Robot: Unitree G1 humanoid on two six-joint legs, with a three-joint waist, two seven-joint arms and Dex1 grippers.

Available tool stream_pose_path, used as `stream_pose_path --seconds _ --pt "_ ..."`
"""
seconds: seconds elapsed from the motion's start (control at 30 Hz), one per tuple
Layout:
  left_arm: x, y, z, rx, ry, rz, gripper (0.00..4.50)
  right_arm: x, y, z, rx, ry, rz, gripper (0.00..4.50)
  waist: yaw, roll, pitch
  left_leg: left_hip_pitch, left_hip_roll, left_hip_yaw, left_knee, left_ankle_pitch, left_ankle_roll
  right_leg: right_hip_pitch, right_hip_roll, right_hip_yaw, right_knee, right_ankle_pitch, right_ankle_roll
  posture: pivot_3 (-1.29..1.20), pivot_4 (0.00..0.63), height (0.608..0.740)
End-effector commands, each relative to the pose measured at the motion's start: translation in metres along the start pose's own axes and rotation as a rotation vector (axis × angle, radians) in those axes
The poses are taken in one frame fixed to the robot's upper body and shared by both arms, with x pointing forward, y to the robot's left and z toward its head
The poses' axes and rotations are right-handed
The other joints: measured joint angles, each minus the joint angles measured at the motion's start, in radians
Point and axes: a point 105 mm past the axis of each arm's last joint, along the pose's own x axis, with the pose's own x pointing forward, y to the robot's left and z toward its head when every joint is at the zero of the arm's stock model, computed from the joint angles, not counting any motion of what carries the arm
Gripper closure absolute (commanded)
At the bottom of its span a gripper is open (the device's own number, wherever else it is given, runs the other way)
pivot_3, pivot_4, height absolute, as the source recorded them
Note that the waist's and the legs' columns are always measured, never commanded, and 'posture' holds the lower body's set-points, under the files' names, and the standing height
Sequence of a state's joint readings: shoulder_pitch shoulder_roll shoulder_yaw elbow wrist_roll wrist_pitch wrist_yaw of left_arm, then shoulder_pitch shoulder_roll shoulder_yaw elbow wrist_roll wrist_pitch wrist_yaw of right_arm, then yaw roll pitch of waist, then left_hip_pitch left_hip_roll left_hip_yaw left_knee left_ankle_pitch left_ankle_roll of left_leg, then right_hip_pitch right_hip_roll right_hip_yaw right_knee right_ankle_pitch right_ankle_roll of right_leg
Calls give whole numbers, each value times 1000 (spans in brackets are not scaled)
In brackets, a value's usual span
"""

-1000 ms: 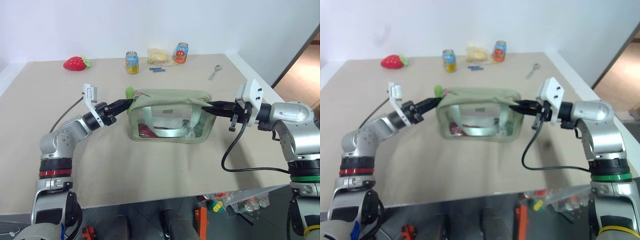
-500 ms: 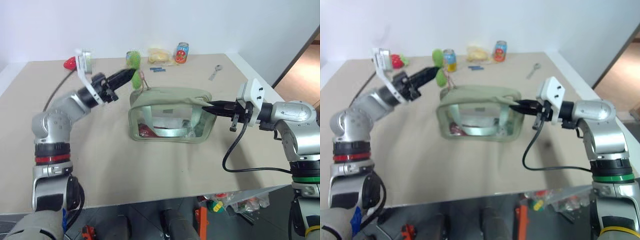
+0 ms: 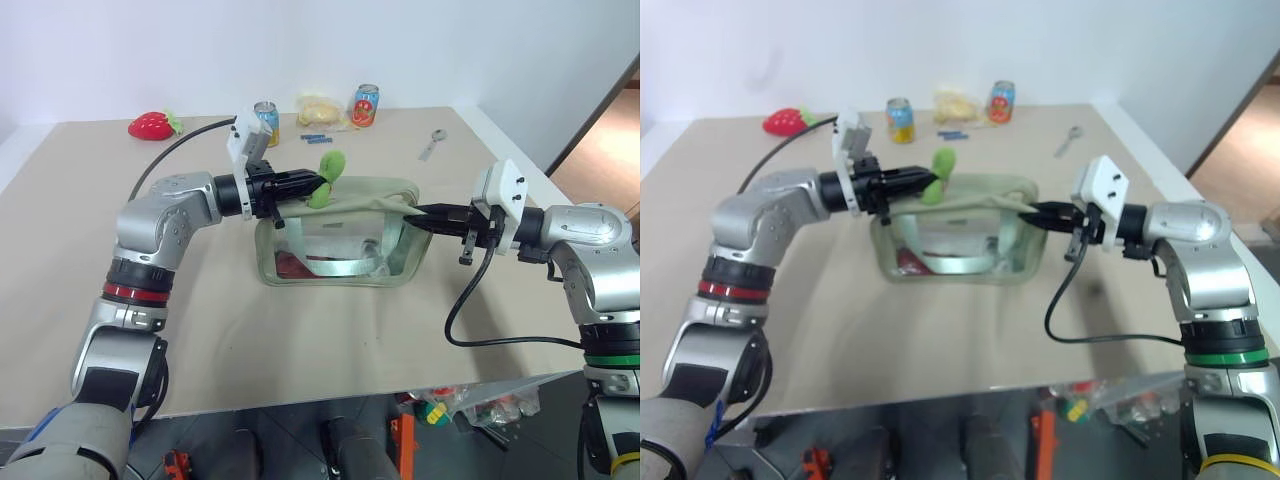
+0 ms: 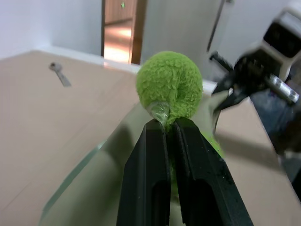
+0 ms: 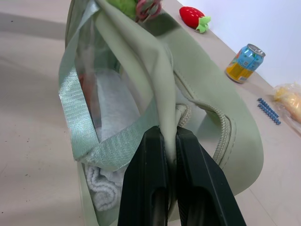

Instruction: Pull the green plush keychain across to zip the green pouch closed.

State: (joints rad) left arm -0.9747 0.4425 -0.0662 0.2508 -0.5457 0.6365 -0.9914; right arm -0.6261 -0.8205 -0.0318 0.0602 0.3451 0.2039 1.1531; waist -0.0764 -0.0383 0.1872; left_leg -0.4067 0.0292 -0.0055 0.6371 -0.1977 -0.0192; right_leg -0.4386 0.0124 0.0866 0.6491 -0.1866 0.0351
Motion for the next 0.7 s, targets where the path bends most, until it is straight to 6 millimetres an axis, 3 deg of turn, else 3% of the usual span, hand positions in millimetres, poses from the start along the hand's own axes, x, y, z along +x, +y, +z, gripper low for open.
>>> stream_pose_path --seconds 0.03,0.37,0.53,0.7 --pt "-4 -3 8 41 42 -39 3400 -1 -1 12 -46 -23 -7 4500 0 0 0 0 0 0 0 0 0 0 0 0 0 0 0 0 150 740" --pt "-31 -8 17 149 147 -71 69 3 -1 12 -44 -32 4 4500 -1 0 0 0 0 0 0 0 0 0 0 0 0 0 0 0 150 740" --pt "-64 -10 13 159 206 0 69 4 -1 11 -44 -36 11 4500 -5 0 0 0 1 0 -1 0 0 -1 0 -1 0 -1 -1 0 150 740" --pt "-86 -14 -10 167 243 107 69 5 -1 11 -42 -38 17 4500 -6 0 0 0 2 0 -2 0 0 -1 0 -1 1 -1 -2 0 150 740"
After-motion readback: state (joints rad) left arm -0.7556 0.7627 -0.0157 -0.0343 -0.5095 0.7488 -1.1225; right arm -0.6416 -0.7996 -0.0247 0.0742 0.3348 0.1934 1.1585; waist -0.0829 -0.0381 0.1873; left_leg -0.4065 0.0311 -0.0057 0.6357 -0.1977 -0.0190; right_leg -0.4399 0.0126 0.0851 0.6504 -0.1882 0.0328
